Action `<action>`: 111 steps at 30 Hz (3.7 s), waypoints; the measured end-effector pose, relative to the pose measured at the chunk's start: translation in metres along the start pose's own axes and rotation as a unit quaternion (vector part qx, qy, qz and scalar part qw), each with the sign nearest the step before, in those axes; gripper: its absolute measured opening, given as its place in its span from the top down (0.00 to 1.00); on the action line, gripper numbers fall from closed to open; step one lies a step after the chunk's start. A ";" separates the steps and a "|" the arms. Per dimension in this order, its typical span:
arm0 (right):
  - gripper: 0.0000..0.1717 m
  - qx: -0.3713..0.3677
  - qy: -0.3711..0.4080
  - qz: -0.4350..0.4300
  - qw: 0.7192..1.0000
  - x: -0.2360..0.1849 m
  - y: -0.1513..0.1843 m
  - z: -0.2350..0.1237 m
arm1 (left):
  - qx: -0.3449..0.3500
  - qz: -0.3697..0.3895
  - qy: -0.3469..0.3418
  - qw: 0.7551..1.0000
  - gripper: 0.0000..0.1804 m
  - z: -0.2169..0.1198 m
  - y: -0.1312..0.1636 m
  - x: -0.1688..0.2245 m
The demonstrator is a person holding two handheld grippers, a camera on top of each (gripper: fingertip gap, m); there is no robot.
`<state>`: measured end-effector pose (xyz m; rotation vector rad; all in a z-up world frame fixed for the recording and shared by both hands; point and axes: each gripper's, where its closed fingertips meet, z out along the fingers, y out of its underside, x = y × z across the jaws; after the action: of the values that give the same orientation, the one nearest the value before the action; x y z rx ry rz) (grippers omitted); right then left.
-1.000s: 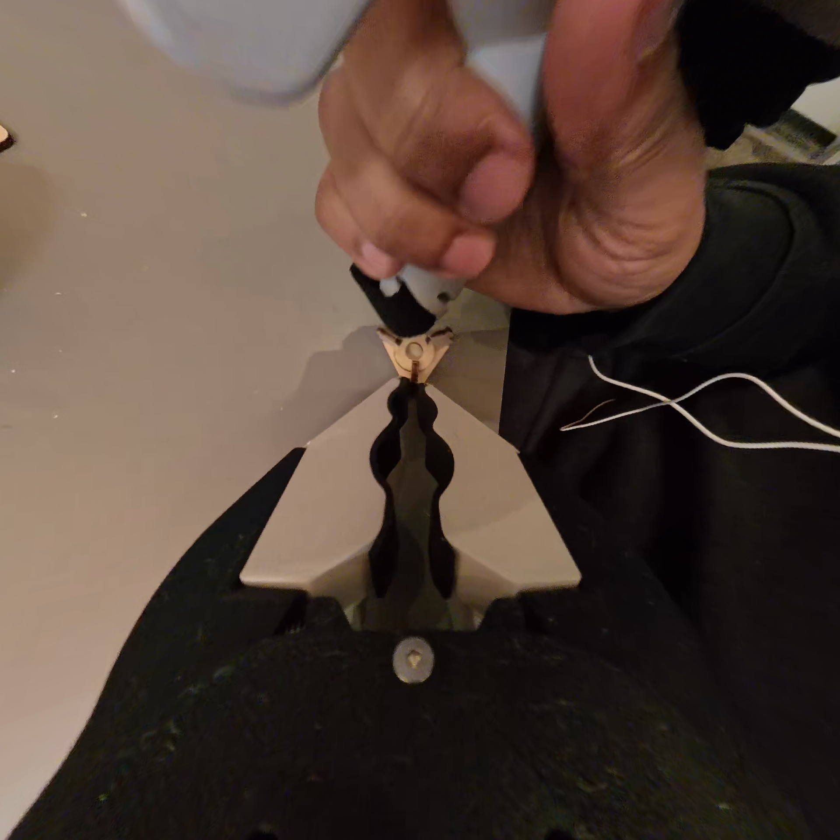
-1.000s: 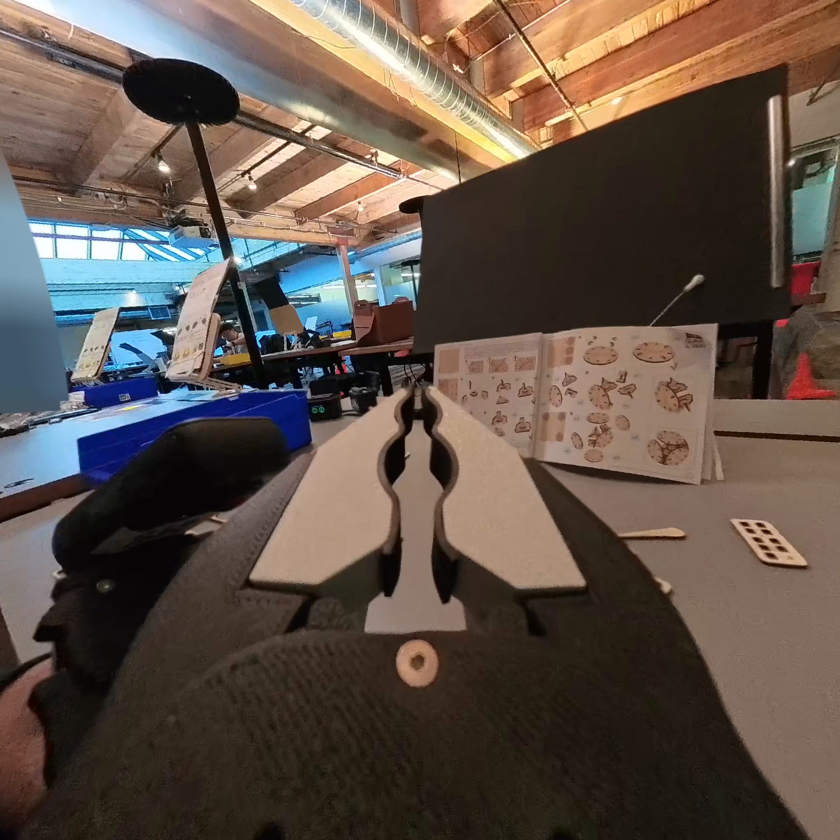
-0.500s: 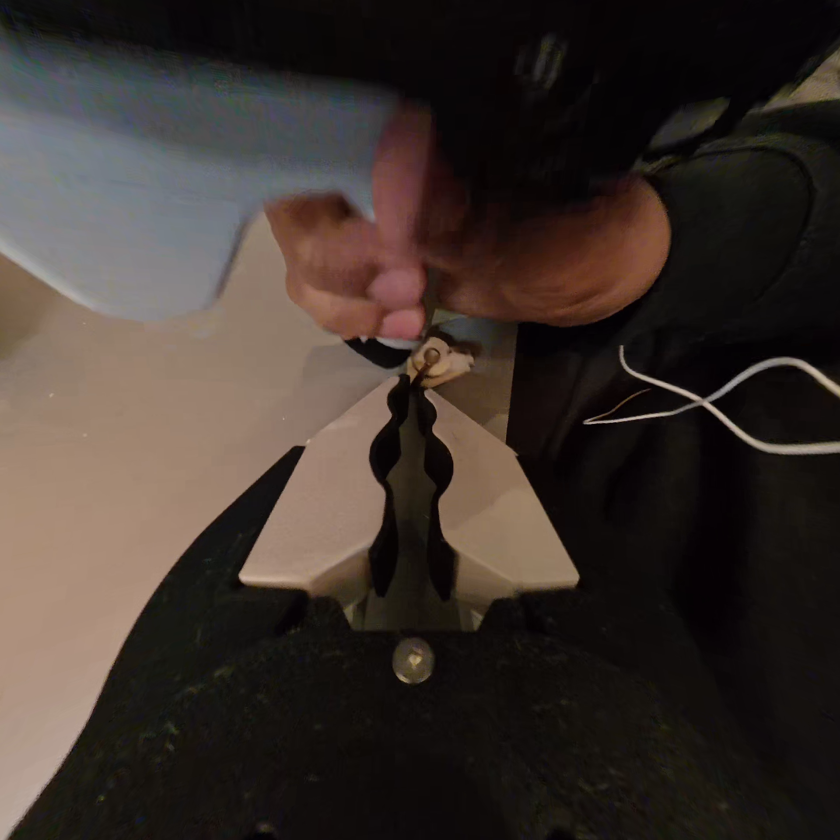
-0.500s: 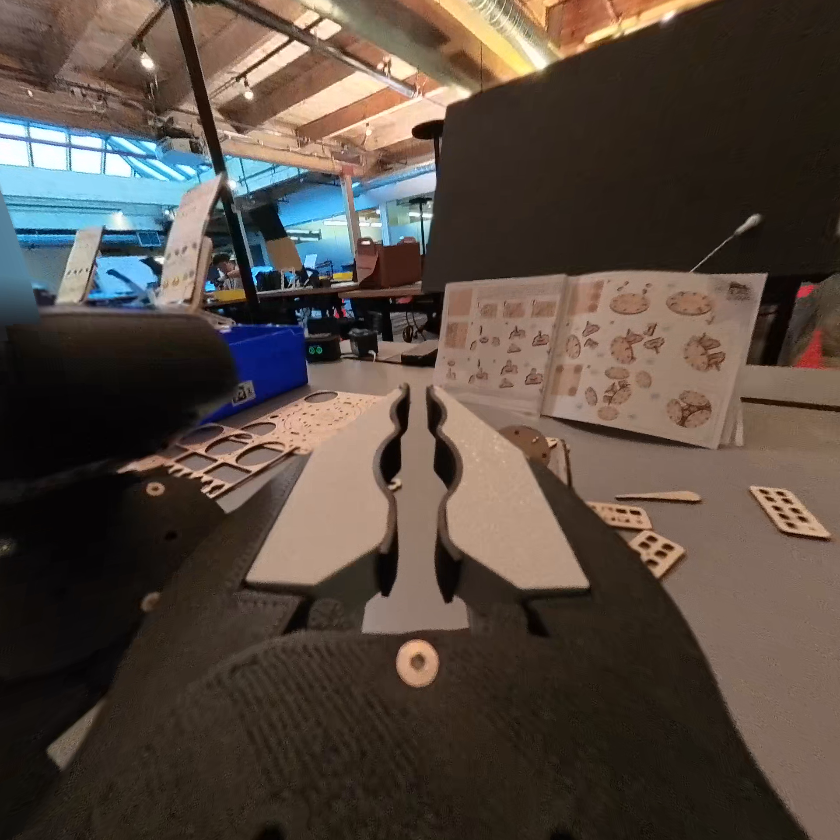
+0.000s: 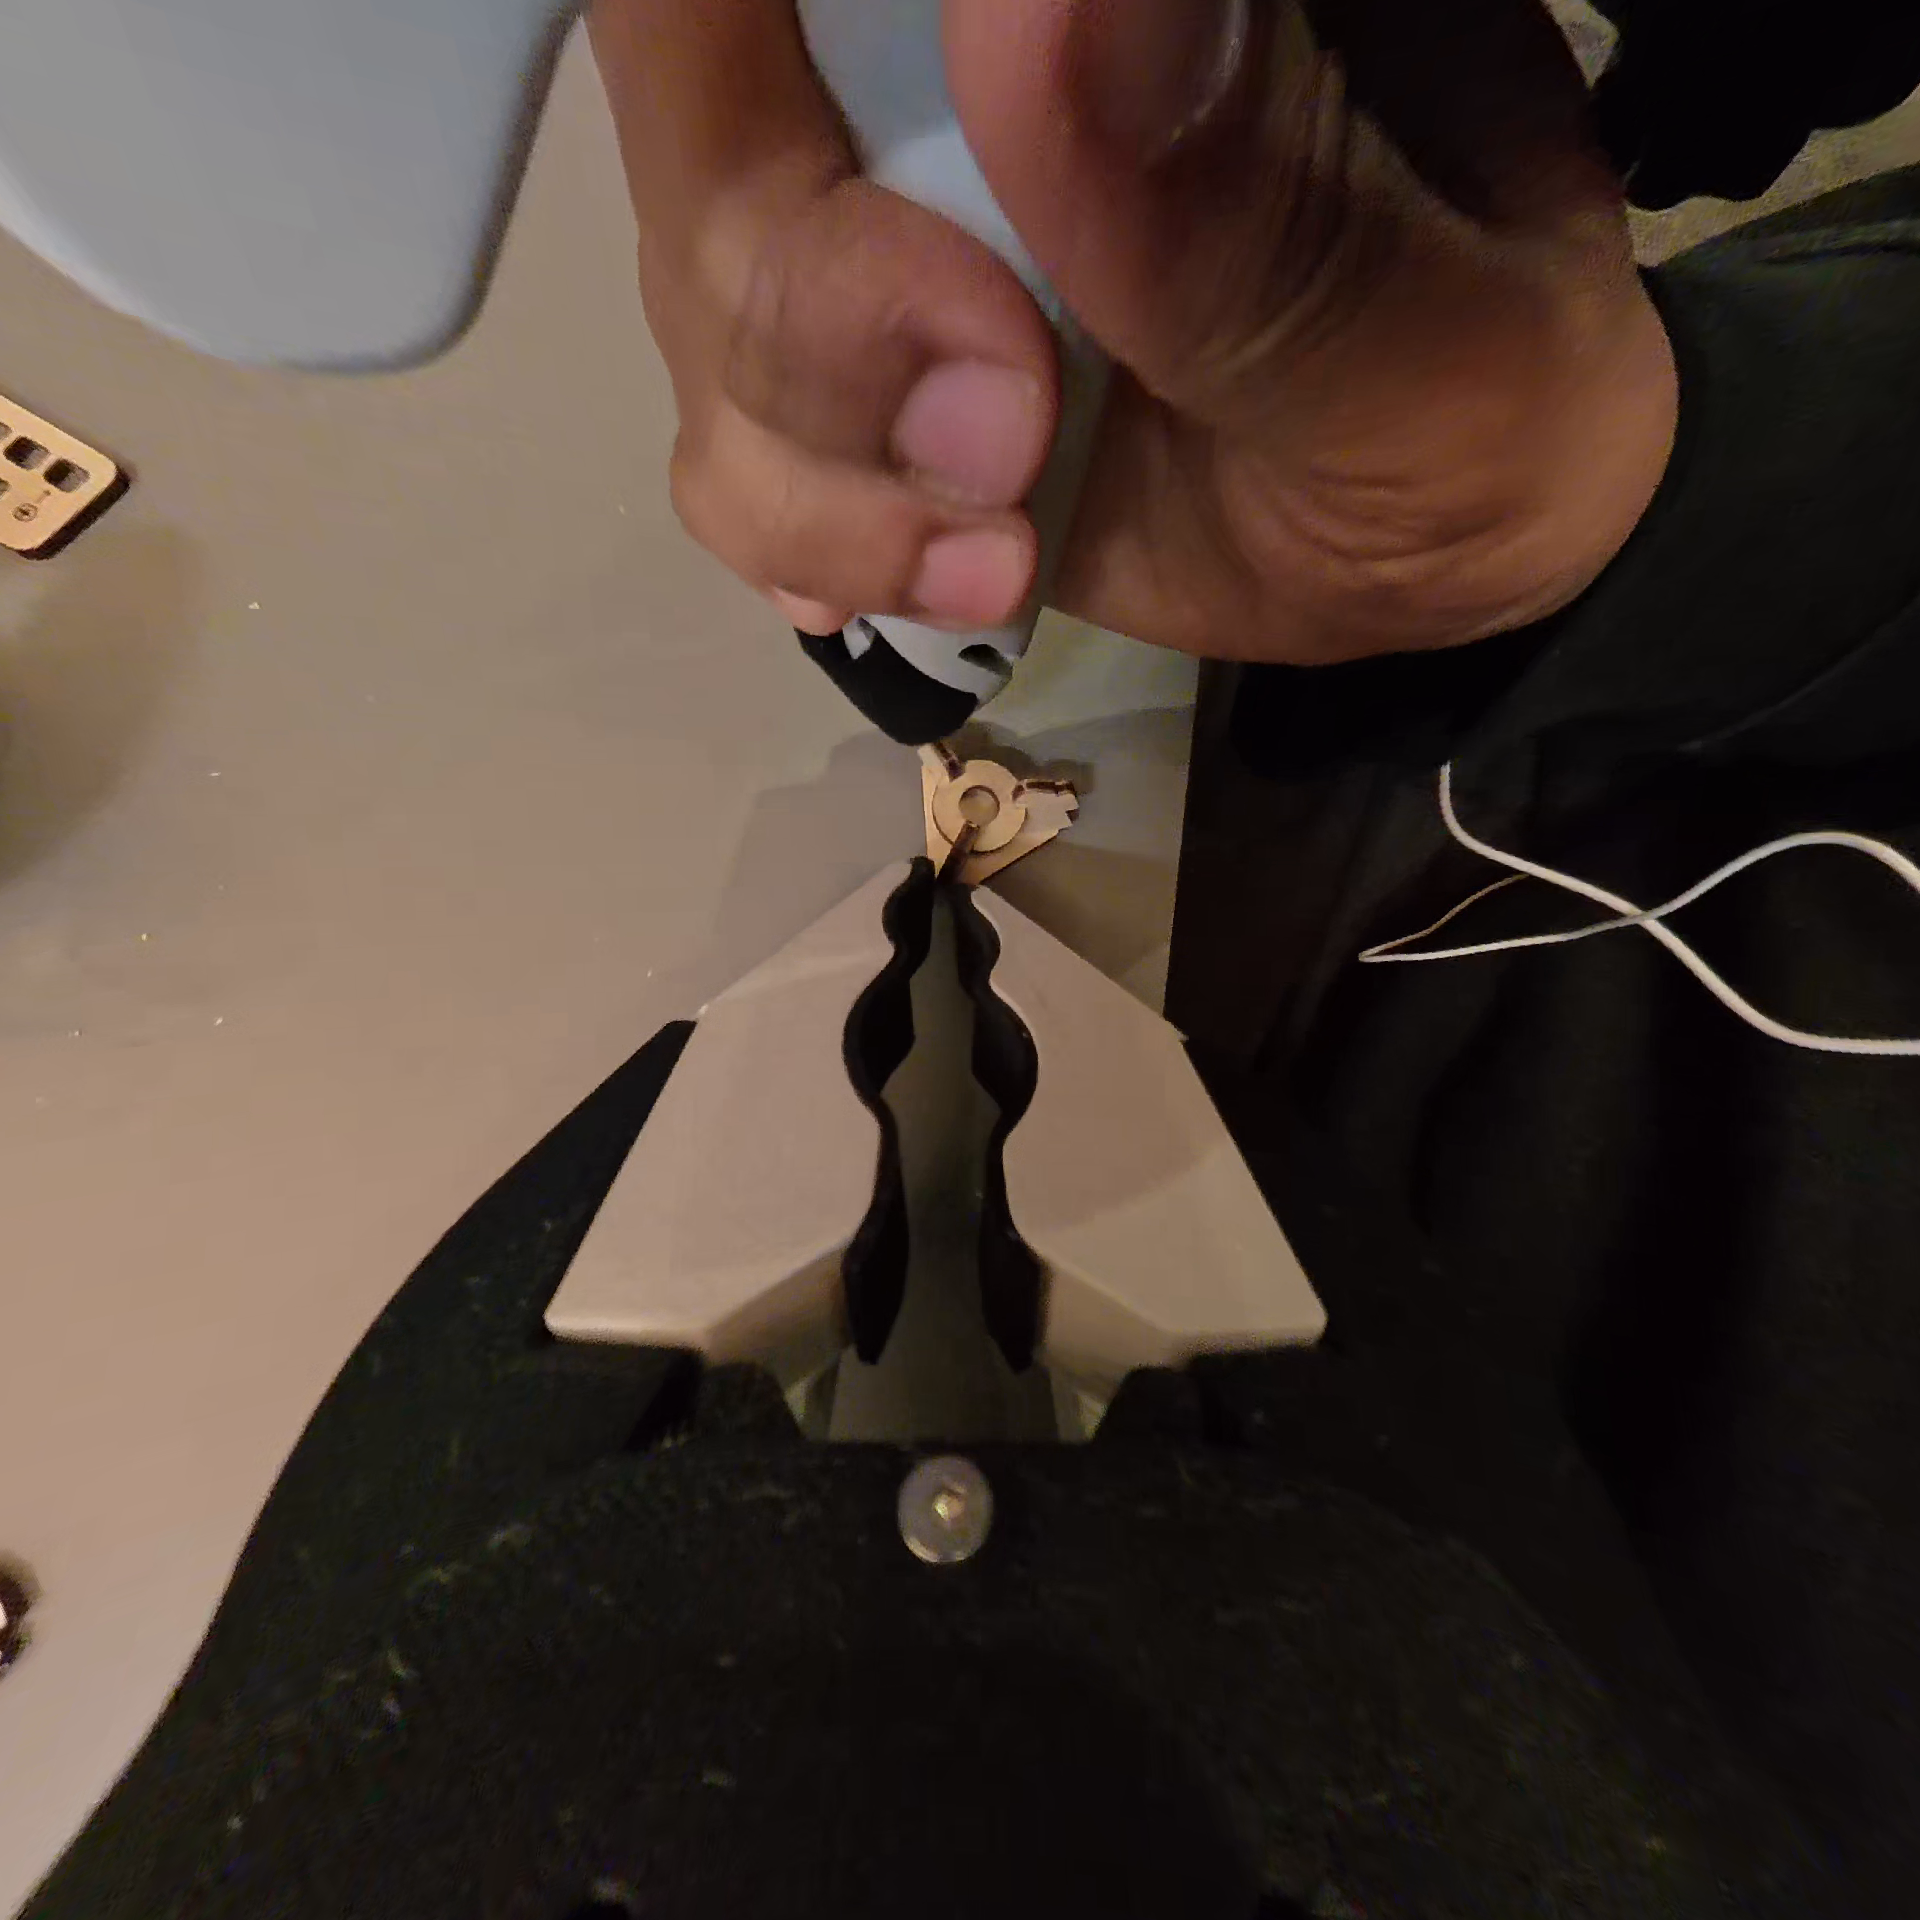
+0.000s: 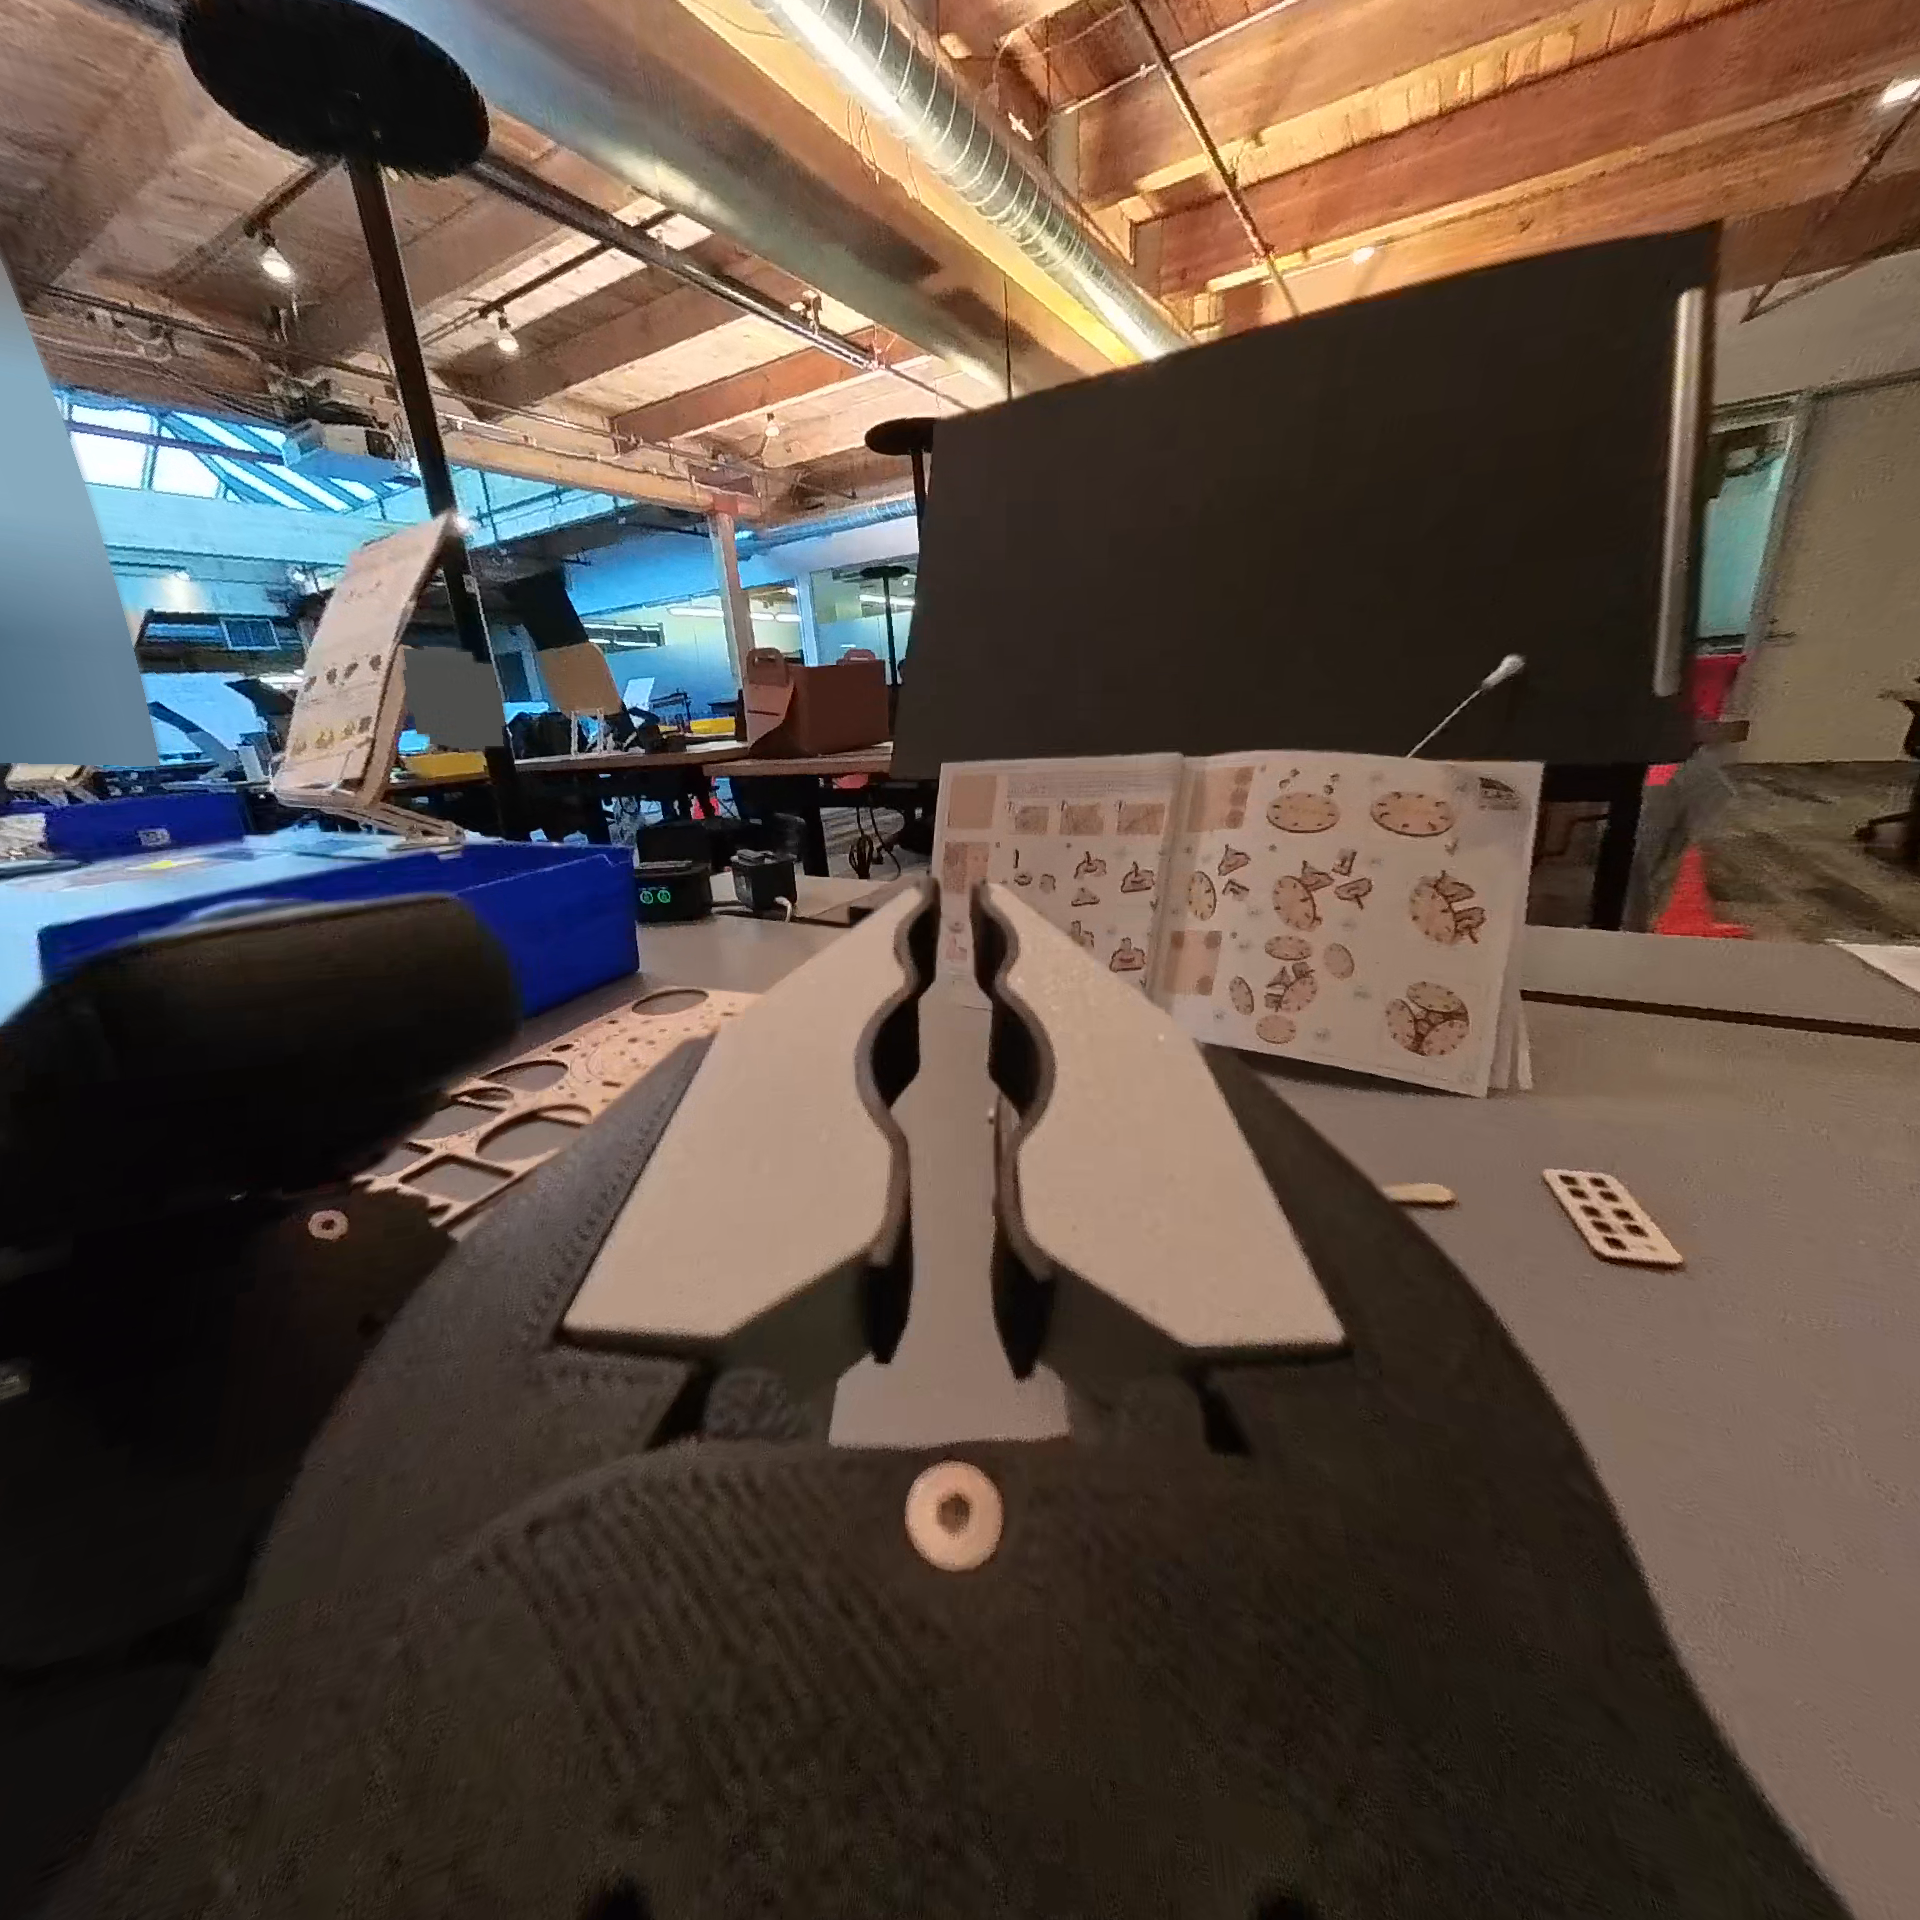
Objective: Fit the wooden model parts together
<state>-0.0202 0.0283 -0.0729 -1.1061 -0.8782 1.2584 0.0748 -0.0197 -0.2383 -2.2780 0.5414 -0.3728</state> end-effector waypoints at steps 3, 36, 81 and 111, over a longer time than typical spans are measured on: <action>0.98 -0.005 -0.010 0.013 1.000 -0.004 0.006 0.001 | 0.000 0.001 0.000 1.000 1.00 0.000 0.000 0.000; 0.95 0.037 0.068 -0.009 0.997 0.013 -0.018 -0.018 | -0.002 0.026 -0.022 0.999 1.00 0.003 -0.001 0.000; 0.99 -0.274 -0.530 -0.046 0.801 0.006 0.094 -0.016 | 0.223 0.141 -0.048 0.963 0.90 -0.080 -0.067 -0.127; 0.99 -0.226 -0.506 -0.028 0.832 0.002 0.086 -0.002 | 0.260 0.068 -0.097 0.958 0.78 -0.094 -0.070 -0.158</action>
<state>-0.0416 0.0277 -0.1565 -0.6787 -2.0767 1.6392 -0.0834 0.0440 -0.1399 -1.7360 0.4344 -0.1895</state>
